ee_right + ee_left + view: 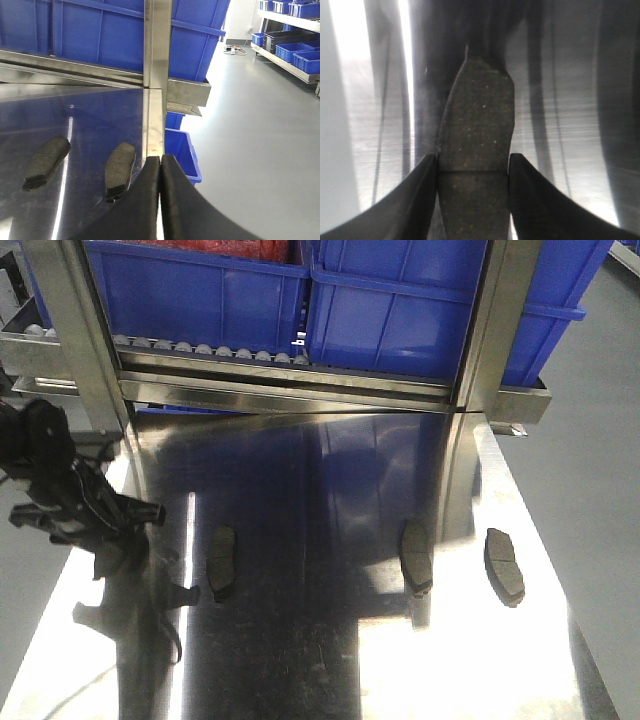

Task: Move and align brake pads A on conveyor
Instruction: 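Lift the brake pad with the left gripper and raise it clear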

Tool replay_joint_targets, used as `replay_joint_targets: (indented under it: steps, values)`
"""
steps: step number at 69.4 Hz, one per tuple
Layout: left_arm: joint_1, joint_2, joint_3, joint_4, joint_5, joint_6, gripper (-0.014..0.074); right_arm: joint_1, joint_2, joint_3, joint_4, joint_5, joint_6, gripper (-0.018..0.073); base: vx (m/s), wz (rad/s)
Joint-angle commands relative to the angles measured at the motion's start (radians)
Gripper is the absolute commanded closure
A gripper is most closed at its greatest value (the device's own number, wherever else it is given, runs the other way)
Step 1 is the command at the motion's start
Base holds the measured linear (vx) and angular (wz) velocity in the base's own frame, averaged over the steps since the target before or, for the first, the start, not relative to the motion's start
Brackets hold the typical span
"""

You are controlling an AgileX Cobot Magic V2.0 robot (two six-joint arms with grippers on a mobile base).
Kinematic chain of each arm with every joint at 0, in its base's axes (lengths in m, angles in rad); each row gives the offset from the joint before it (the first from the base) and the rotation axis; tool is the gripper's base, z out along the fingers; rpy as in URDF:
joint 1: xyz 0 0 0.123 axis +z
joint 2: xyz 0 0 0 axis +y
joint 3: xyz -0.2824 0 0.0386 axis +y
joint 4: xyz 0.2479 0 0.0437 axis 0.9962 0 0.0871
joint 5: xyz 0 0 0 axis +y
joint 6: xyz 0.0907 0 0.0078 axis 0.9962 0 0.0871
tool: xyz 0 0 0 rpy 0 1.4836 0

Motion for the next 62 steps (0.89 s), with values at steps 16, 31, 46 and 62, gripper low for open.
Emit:
replay_joint_targets:
  steps: [16,31,46,62]
  values:
    - [-0.004,-0.35,0.089,-0.012,-0.2,0.019,0.0603,-0.003,-0.009,0.002,-0.003,-0.076,-0.006,0.0568,0.0,0.0]
    - [-0.004,-0.572,0.251,-0.013,-0.306,0.02,0.0603,-0.003,-0.009,0.002,-0.003,-0.076,-0.006,0.0568,0.0,0.0]
    - [-0.004,-0.832,0.471,-0.041,-0.498,0.019,0.0603,-0.003,-0.009,0.002,-0.003,-0.076,-0.006,0.0568,0.0,0.0]
    - [-0.004,-1.072,0.68,-0.048,-0.65,0.011,0.0603,-0.003,-0.009,0.002,-0.003,-0.076,-0.006,0.0568,0.0,0.0]
